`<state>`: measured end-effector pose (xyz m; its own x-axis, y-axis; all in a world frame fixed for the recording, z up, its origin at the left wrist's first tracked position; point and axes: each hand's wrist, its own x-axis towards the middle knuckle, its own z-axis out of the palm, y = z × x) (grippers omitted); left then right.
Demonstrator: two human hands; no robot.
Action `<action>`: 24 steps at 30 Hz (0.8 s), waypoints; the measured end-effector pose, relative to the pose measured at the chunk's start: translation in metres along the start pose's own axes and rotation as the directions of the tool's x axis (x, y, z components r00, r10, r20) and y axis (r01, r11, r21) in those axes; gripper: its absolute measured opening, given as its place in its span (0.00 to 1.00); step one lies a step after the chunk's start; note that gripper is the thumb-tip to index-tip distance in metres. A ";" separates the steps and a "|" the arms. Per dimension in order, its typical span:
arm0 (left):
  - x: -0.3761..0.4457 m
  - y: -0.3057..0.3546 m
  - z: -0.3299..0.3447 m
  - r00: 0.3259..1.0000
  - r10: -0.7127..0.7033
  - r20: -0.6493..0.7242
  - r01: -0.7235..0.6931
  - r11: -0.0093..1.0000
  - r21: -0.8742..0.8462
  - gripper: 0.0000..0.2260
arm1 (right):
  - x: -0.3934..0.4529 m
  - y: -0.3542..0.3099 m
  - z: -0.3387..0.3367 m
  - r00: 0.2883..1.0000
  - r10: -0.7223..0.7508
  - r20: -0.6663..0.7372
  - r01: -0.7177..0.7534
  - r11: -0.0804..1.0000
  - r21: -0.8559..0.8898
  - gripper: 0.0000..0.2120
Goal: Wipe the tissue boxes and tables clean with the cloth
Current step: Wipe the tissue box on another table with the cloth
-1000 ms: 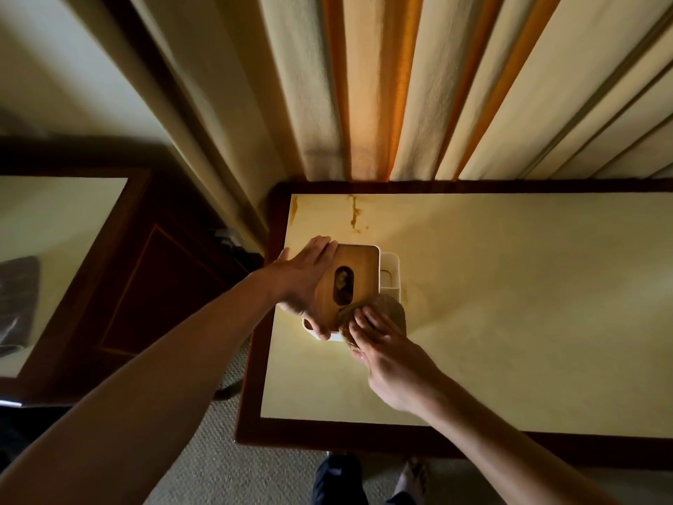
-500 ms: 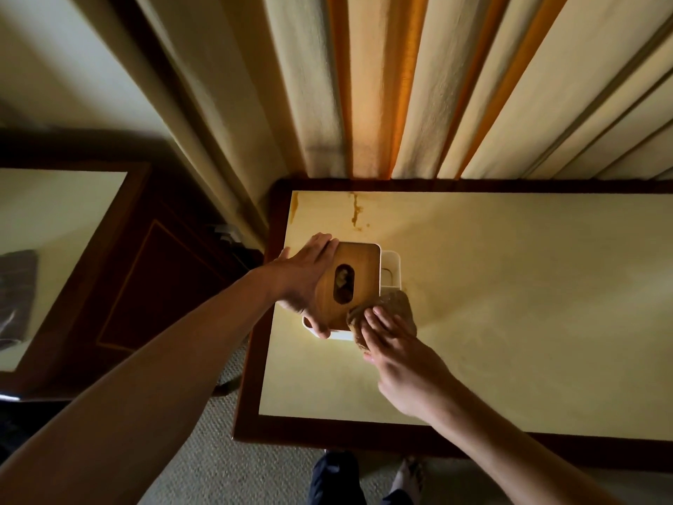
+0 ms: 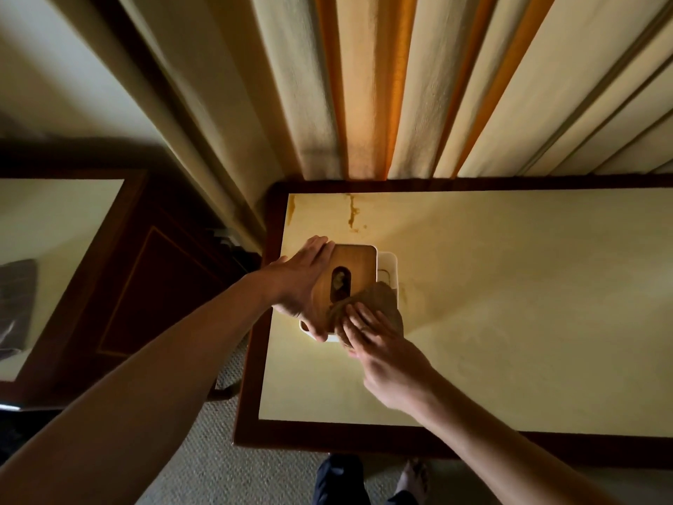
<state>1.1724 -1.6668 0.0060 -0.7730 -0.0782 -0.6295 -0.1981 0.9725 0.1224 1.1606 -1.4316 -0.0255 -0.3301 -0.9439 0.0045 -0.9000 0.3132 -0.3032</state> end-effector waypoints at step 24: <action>0.001 -0.001 0.000 1.000 0.017 -0.015 -0.016 0.998 0.062 0.72 | -0.037 0.026 -0.026 0.924 0.373 -0.089 -0.252 0.765 0.593 0.23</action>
<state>1.1716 -1.6683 0.0048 -0.7849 -0.0650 -0.6162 -0.1479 0.9854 0.0846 1.1419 -1.3859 -0.0087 -0.6659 -0.7456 -0.0244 -0.4360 0.4155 -0.7983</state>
